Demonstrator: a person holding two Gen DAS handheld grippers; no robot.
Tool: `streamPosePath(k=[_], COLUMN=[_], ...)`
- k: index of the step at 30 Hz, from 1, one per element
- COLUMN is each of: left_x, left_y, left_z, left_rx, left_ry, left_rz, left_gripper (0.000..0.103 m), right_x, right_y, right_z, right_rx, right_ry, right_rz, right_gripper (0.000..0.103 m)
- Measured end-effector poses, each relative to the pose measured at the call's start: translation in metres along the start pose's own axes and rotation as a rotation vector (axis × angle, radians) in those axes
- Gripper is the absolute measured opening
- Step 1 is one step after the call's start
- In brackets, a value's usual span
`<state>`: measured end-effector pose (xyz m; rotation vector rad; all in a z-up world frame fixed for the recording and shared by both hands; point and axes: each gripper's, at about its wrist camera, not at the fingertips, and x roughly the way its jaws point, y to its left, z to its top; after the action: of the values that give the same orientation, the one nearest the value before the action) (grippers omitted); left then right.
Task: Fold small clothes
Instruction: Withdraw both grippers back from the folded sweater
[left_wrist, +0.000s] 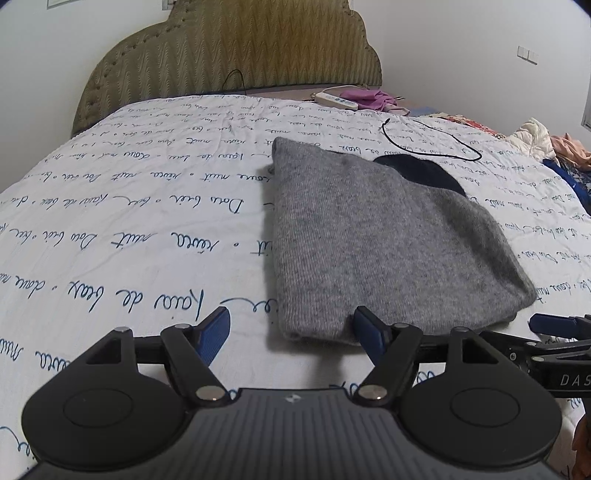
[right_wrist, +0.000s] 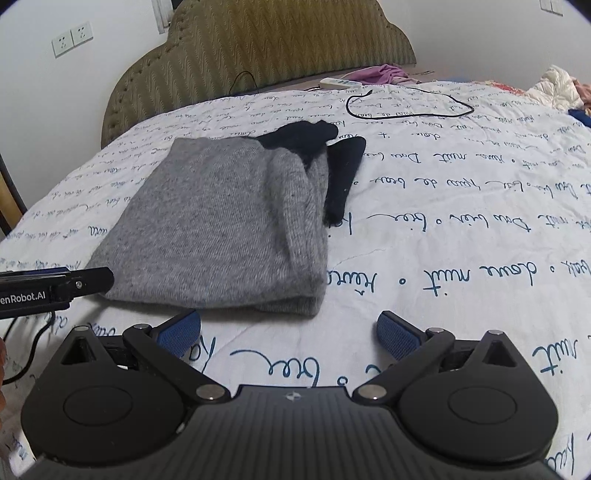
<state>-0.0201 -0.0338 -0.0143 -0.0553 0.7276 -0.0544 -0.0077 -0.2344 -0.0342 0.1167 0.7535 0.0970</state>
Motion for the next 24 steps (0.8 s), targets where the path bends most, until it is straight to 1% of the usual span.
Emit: streamPosePath(k=[3,9,11,20,24], left_x=[-0.001,-0.002,0.0,0.001,0.001], left_y=[0.001,0.002,0.001,-0.001,-0.002], left_z=[-0.004,-0.016,-0.02,-0.029,-0.033], left_rx=[-0.004,0.006,0.013,0.043,0.053], left_ry=[-0.005,-0.028,-0.032,-0.041,-0.047], left_rz=[0.008,0.015,0.022,0.046,0.056], left_gripper=[0.078,0.079,0.082,0.082,0.086], right_x=[0.0,0.001,0.001,0.005,0.006], right_y=[0.004,0.011,0.011,0.014,0.013], right_z=[-0.002,-0.006,-0.007,-0.012,-0.014], right_rx=[-0.027,-0.068,-0.074,-0.093,-0.095], right_ry=[0.003,-0.002,-0.002,-0.015,-0.024], right_rz=[-0.018,-0.054,-0.06,-0.083,-0.088], right_gripper=[0.103,0.103,0.103,0.103,0.103])
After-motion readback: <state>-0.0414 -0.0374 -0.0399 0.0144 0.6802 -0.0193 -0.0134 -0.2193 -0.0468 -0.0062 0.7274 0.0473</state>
